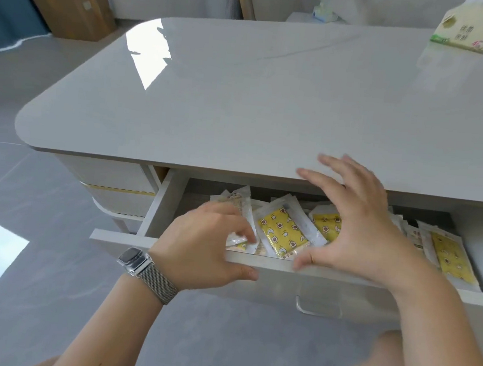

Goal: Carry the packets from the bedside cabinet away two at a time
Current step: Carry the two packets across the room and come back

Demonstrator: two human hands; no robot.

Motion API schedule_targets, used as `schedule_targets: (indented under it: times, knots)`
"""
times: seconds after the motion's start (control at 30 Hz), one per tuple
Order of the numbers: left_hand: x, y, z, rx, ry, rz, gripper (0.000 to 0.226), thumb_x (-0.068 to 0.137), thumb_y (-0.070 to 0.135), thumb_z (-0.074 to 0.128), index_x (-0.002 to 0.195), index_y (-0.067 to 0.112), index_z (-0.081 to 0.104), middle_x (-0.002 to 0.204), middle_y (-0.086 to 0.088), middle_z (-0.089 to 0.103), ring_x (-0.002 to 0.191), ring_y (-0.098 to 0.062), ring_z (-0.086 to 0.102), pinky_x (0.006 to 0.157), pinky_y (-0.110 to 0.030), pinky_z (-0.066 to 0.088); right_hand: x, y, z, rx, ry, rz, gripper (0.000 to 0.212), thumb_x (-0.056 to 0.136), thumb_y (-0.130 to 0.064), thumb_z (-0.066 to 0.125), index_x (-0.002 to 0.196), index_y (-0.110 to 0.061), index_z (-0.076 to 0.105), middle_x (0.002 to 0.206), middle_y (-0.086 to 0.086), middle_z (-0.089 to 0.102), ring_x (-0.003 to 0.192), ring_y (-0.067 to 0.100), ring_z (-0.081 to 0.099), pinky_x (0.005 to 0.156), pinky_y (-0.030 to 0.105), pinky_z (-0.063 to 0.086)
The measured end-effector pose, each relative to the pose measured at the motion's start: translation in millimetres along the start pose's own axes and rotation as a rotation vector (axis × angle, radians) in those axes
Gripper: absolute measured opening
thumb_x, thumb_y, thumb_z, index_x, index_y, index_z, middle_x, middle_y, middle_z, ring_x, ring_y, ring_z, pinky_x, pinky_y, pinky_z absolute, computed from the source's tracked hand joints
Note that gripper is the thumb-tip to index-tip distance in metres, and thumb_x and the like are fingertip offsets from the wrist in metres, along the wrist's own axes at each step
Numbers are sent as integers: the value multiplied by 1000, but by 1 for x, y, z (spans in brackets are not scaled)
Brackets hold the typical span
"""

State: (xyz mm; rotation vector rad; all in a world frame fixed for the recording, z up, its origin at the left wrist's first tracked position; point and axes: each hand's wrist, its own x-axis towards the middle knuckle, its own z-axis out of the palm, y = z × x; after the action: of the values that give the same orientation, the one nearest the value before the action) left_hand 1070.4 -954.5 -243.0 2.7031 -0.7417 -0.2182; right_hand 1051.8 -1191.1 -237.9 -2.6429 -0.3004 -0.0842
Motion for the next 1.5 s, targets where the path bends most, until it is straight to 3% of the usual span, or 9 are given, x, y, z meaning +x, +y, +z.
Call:
schedule_targets:
  times: [0.07,0.13,0.23,0.37,0.53,0.63,0.9,1.2,1.5]
  knots:
    - [1,-4,1,89,155,67,93,49,80,68,133,44,48,130,18,46,125,-9,36,104,-30,35,-3,4,-3,-140,-172,121,145,23,-97,51,142,-56,-21,158,-14,-17,144,10,-28,117,50,-16]
    - [3,-5,0,147,190,32,121,42,87,61,148,46,21,152,14,23,145,-15,11,115,-36,13,-3,8,-4,-196,-254,178,144,26,-96,51,129,-53,-41,156,-14,-30,139,9,-37,114,49,-23]
    - [6,-7,1,180,170,-106,145,34,96,50,153,34,-5,161,12,-9,148,-12,-17,120,-46,-8,-4,10,-8,-264,-283,146,148,31,-92,60,129,-54,-43,154,-16,-33,139,7,-37,115,48,-21]
    - [11,-8,3,188,148,-229,155,28,101,35,153,22,-12,162,10,-11,148,-8,-14,116,-49,-19,-6,9,-8,-279,-236,126,149,40,-79,76,131,-55,-40,158,-15,-21,144,9,-26,118,47,-14]
    - [15,-4,1,185,161,-248,147,34,99,43,154,25,2,161,12,3,148,-9,-2,116,-52,-13,0,11,-5,-222,-117,110,145,42,-72,81,136,-57,-29,152,-13,10,146,13,-4,119,44,-7]
    - [16,2,1,173,180,-276,134,46,90,60,154,28,9,160,11,9,148,-11,3,117,-50,-10,0,16,-3,-242,-38,86,136,41,-75,78,142,-55,-10,147,-16,20,139,11,7,114,38,0]
    - [32,11,10,166,338,-333,103,59,73,72,145,27,37,152,1,34,141,-24,25,118,-51,18,6,35,17,-249,265,65,107,48,-67,82,142,-43,36,126,-10,51,112,14,32,100,37,17]
    - [58,21,33,223,618,-421,61,64,47,82,107,8,63,111,-13,64,108,-41,54,93,-53,45,19,36,54,-260,659,53,64,58,-29,91,116,-26,66,101,-2,55,97,20,40,95,41,26]
    - [74,23,42,217,775,-490,62,57,53,83,92,10,56,90,-7,56,87,-33,51,70,-41,44,30,36,69,-226,828,120,45,64,-21,87,105,-26,70,94,0,57,98,21,42,97,43,29]
